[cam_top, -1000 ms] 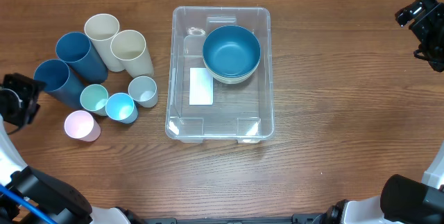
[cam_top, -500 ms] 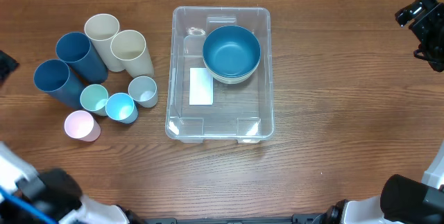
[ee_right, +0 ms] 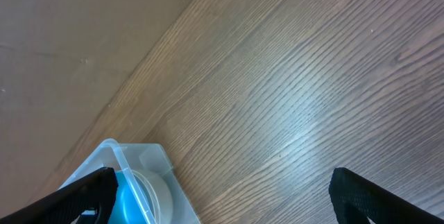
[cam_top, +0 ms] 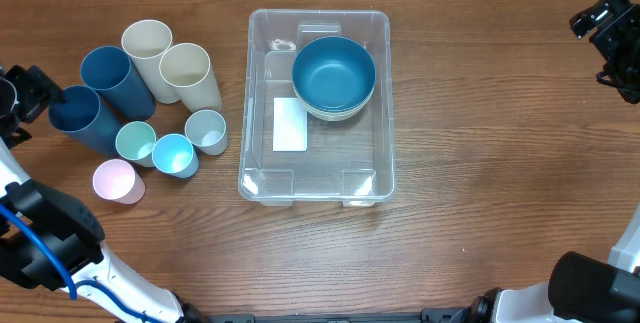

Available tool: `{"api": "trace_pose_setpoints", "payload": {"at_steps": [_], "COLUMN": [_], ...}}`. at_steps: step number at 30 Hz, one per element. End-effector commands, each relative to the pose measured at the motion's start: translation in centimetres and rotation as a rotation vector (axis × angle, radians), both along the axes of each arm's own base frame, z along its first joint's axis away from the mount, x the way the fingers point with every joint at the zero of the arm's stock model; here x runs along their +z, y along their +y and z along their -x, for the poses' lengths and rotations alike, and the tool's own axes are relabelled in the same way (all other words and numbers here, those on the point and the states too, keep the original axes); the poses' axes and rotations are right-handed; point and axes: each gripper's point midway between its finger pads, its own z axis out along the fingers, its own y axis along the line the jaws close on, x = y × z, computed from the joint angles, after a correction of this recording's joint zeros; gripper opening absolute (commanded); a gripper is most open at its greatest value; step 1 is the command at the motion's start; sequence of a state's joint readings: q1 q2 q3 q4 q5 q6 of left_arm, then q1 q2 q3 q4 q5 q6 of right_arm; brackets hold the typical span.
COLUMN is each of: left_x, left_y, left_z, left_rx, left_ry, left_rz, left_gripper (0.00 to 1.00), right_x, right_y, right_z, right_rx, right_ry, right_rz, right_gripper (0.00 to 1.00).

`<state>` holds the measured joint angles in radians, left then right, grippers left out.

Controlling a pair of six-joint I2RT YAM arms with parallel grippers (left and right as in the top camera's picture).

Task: Pack container
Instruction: 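Reach the left gripper to the dark blue cup and grasp it, then lift the dark blue cup and set it upright in the bin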

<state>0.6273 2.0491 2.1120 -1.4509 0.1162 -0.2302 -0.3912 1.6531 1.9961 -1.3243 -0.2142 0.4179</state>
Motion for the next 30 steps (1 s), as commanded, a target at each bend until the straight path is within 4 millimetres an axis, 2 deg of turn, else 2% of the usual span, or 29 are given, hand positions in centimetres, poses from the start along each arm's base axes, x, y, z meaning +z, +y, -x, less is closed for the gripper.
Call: {"api": "trace_pose_setpoints", "payload": {"at_steps": [1, 8, 11, 16, 21, 23, 25, 27, 30], "left_x": [-1.4, -3.6, -3.7, -3.7, -3.4, -2.8, -1.2, 1.2, 6.1], "left_y": [-0.1, 0.0, 0.1, 0.5, 1.0, 1.1, 1.4, 1.7, 1.1], "left_z": [-0.2, -0.1, -0.1, 0.0, 0.9, 1.3, 1.7, 2.1, 2.0], "left_rx": [-0.029, -0.035, -0.035, -0.023, 0.01, 0.031, 0.052, 0.086, 0.095], "left_ry": [0.055, 0.124, 0.125, 0.134, 0.174, 0.183, 0.189, 0.173, 0.073], "left_rz": [-0.021, -0.013, -0.017, -0.034, -0.065, -0.075, -0.104, -0.141, -0.184], "left_gripper": [0.73, 0.5, 0.35, 0.04, 0.04, 0.04, 0.04, 0.04, 0.04], "right_x": [0.6, 0.6, 0.6, 0.6, 0.6, 0.6, 0.6, 0.6, 0.6], "right_y": [0.1, 0.2, 0.1, 0.1, 0.1, 0.1, 0.1, 0.2, 0.1], "right_z": [0.0, 0.0, 0.0, 0.0, 0.0, 0.0, 0.0, 0.0, 0.0], "right_rx": [0.003, 0.003, 0.003, 0.003, 0.003, 0.003, 0.003, 0.003, 0.003], "right_ry": [-0.018, -0.018, -0.018, -0.018, -0.018, -0.018, -0.018, -0.018, -0.018], "right_rz": [0.002, 0.002, 0.002, 0.002, 0.002, 0.002, 0.002, 0.002, 0.002], "right_gripper": [1.0, 1.0, 1.0, 1.0, 1.0, 1.0, 1.0, 1.0, 1.0]}}
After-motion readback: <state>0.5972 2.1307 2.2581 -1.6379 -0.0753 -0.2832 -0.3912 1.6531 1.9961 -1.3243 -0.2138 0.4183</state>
